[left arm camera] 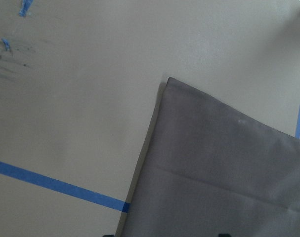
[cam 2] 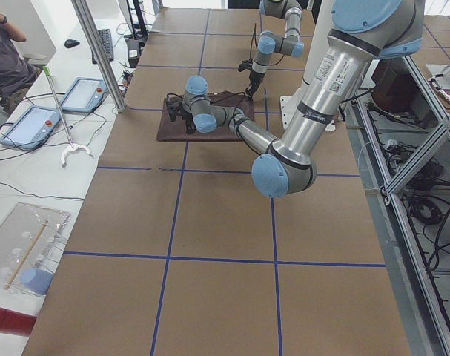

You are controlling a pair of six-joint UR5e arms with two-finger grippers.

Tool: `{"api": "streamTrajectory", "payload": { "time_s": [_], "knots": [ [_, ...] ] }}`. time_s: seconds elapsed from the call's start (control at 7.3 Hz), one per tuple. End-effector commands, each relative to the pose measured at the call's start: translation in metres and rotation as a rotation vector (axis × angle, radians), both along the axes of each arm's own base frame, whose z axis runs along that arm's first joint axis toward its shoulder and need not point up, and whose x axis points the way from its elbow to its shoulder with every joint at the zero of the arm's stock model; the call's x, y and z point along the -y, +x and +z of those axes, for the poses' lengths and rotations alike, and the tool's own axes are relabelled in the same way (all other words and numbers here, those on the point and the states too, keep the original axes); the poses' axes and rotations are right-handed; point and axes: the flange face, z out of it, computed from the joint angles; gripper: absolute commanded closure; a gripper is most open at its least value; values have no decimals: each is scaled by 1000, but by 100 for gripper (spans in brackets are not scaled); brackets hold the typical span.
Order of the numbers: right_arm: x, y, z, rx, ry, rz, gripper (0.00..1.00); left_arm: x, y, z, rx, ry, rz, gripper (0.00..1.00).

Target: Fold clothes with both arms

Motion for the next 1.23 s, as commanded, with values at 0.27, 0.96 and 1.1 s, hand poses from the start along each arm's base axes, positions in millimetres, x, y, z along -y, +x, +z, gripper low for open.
{"api": "streamTrajectory", "payload": {
  "time_s": [0.27,0.96,1.1],
  "knots": [
    [-2,16,-10,34,-13,0,100,-110,70,-70,-147,-51,50,0],
    [-14,34,0,16,-21,-9,100,-241,58,-15,-91,-37,128,0],
    [-14,34,-1,18,-21,-9,100,-264,73,-5,-59,-48,138,0]
  ]
}}
